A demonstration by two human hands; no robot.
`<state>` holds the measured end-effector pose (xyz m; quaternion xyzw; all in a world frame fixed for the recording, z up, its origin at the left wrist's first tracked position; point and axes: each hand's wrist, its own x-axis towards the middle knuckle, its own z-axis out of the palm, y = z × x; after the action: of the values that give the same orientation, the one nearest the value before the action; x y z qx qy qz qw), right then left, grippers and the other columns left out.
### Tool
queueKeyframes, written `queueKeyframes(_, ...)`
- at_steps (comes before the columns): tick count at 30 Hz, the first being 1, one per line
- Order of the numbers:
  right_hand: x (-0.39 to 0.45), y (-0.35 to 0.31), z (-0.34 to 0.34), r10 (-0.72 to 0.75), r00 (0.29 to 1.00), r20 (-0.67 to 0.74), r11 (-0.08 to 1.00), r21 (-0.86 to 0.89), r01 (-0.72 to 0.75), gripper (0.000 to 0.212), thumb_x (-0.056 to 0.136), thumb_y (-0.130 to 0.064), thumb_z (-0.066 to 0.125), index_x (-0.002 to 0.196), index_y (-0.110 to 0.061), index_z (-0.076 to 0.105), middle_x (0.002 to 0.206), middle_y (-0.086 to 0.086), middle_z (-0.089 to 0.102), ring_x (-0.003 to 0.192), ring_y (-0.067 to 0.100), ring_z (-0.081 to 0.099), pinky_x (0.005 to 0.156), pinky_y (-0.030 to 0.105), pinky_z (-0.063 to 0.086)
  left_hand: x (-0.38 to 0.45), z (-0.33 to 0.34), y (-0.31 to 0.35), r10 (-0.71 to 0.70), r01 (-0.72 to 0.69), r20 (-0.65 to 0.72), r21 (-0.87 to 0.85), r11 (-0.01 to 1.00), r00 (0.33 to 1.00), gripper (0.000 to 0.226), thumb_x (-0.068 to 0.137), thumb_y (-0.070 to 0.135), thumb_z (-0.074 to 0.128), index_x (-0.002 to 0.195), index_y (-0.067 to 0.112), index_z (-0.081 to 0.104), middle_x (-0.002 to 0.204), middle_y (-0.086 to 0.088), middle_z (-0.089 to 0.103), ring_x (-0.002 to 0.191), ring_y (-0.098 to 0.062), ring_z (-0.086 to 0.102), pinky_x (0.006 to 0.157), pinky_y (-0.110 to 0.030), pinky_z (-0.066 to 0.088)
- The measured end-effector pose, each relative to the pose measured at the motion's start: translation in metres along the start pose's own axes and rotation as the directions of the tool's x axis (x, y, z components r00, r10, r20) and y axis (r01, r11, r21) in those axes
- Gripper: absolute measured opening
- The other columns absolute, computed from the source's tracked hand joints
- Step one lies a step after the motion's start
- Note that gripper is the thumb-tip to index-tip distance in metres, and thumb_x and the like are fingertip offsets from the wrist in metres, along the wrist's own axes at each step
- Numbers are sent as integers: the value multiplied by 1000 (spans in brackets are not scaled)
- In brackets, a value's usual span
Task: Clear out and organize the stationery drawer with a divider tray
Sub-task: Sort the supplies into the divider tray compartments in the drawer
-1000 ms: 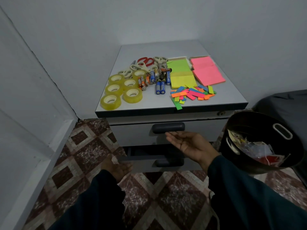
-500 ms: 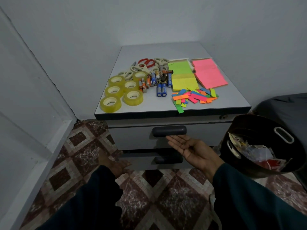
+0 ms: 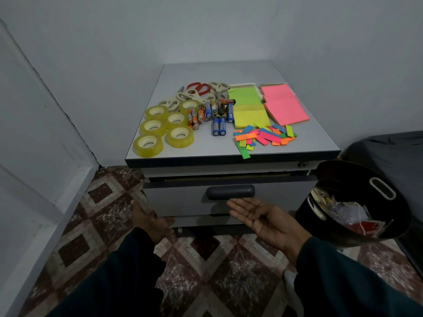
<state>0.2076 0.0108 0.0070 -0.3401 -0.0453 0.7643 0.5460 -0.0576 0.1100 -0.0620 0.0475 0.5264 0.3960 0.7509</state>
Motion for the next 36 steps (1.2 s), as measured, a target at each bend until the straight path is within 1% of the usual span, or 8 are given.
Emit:
queueKeyframes(4,-10,-8,12,-78,982,-174,874,-486,-16,29,94,9,35,107,-1,60,103,14,66,94,24,63,72,33,58,-30,26,1,145,-152,43,237,960,988,59,89,68,28,108,19,57,105,-12,59,93,-33,54,86,-47,43)
queueKeyframes(7,-19,-13,13,-423,880,-217,607,-789,97,26,97,-2,42,84,-9,63,89,8,65,82,20,61,67,28,52,-44,35,13,176,-168,5,326,930,984,44,93,56,35,90,17,57,92,-10,56,79,-27,50,88,-44,39)
queueKeyframes(13,-36,-21,4,-804,550,229,-95,-961,261,29,90,8,46,100,-13,63,115,3,51,98,16,53,83,26,45,-73,49,34,342,-328,19,339,882,940,44,91,52,48,103,13,64,99,-12,67,79,-25,60,74,-33,51)
queueKeyframes(15,-32,-25,1,-727,615,306,-260,-951,166,39,90,7,44,123,-9,58,132,6,49,114,19,51,93,25,41,-83,57,37,374,-336,-15,408,849,927,31,96,40,47,92,13,62,89,-10,64,76,-22,57,65,-28,50)
queueKeyframes(18,-31,-30,1,-596,750,286,-471,-881,-38,55,91,3,44,143,-14,39,149,5,35,129,24,42,106,29,35,-89,57,40,447,-332,-20,641,692,894,27,98,14,44,121,1,54,125,-11,53,95,-27,54,66,-22,48)
queueKeyframes(23,-39,-40,31,-487,845,219,-698,-680,-226,47,93,-6,43,140,-13,43,141,9,38,128,28,36,102,37,40,-100,43,44,546,-378,140,857,352,826,33,96,2,44,128,1,52,116,-11,52,72,-16,47,51,-19,44)
queueKeyframes(31,-64,-43,53,-386,922,16,-691,-667,-278,23,94,-11,47,109,-5,64,111,14,64,103,26,61,91,35,51,-138,24,35,489,-175,283,951,-255,825,52,90,48,55,129,14,53,135,-11,54,120,-27,51,96,-28,41)
queueKeyframes(36,-94,-26,54,-297,954,-34,-728,-639,-249,22,92,-13,49,105,-3,64,112,15,64,104,27,61,90,34,50,-171,8,19,309,-204,353,882,-425,883,68,89,43,58,147,20,31,145,-9,44,129,-23,46,99,-22,36)
